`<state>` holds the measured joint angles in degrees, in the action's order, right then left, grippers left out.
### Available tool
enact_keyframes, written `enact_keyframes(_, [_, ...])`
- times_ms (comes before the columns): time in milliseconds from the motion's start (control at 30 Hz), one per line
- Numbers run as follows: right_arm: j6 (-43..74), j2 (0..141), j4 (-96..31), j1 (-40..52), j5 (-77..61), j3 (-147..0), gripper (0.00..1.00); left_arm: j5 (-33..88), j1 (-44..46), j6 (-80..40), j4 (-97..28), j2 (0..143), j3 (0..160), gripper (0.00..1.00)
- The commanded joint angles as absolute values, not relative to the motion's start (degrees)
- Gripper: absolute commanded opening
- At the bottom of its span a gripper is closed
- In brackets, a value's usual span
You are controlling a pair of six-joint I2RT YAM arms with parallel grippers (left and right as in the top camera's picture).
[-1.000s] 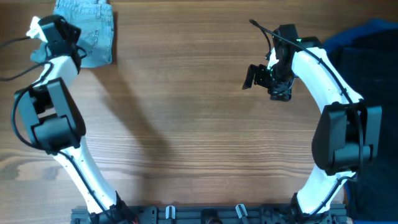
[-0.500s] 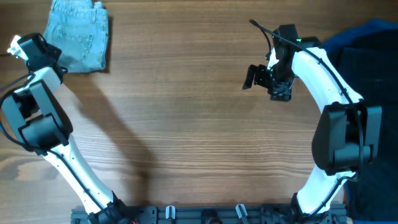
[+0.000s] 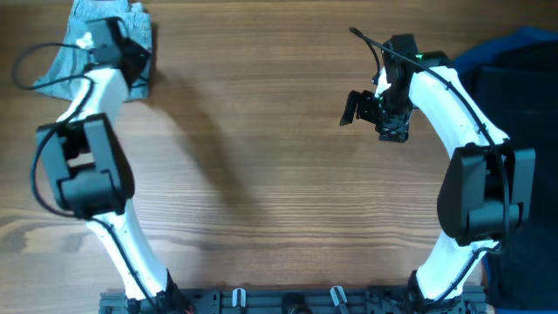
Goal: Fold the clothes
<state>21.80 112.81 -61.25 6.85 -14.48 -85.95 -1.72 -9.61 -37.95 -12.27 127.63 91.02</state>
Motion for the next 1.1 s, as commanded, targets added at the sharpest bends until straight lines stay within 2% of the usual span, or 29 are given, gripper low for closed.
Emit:
enact_keyframes(0, [21.4,112.1,-61.1,7.2,-13.8,-85.7,1.0,-1.4,-8.3,-39.7,-7.2,133.2,90.8,0.04])
enact_keyframes(300, [21.4,112.1,-60.5,7.2,-13.8,-85.7,1.0,-4.3,-8.5,-38.8,6.1,140.0,90.8,0.04])
enact_keyframes(367, [21.4,112.1,-60.5,7.2,-13.7,-85.7,1.0,-2.3,-8.5,-34.2,5.7,139.3,90.8,0.2])
enact_keyframes(400, [21.4,112.1,-60.5,7.2,-13.7,-85.7,1.0,-2.3,-8.4,-33.2,4.3,138.1,90.8,0.36])
enact_keyframes(467, [21.1,112.1,-60.5,7.2,-13.8,-85.7,1.0,0.3,-8.4,-32.9,0.2,134.0,90.8,0.43])
enact_keyframes(533, [21.0,112.1,-60.3,7.2,-13.8,-85.8,1.0,6.4,-8.3,-29.7,-3.0,128.9,90.8,0.58])
enact_keyframes(567, [21.0,112.1,-60.0,7.2,-13.8,-85.8,1.0,8.8,-8.3,-29.7,-5.2,126.1,90.8,0.62])
enact_keyframes(600, [20.9,112.1,-59.7,7.2,-13.8,-85.8,0.99,11.0,-8.4,-29.8,-7.3,123.3,90.8,0.7])
enact_keyframes(633, [18.5,112.1,-60.1,7.1,-13.8,-86.1,1.0,12.9,-8.4,-29.8,-9.3,120.6,90.8,0.84])
enact_keyframes(667, [15.5,112.0,-60.8,7.0,-13.2,-86.8,0.99,14.9,-8.4,-29.8,-11.7,117.1,90.8,0.94])
enact_keyframes(700, [15.2,111.6,-62.2,6.6,-10.7,-88.3,1.0,16.1,-8.4,-29.8,-14.5,113.3,90.8,0.98])
enact_keyframes(833, [17.2,103.7,-69.1,5.6,-2.7,-93.7,1.0,16.1,-8.4,-29.7,-25.4,100.9,90.8,0.99])
enact_keyframes(1067, [18.2,72.5,-80.6,5.6,-2.3,-93.8,1.0,22.3,-8.4,-27.2,-41.1,80.2,90.8,1.0])
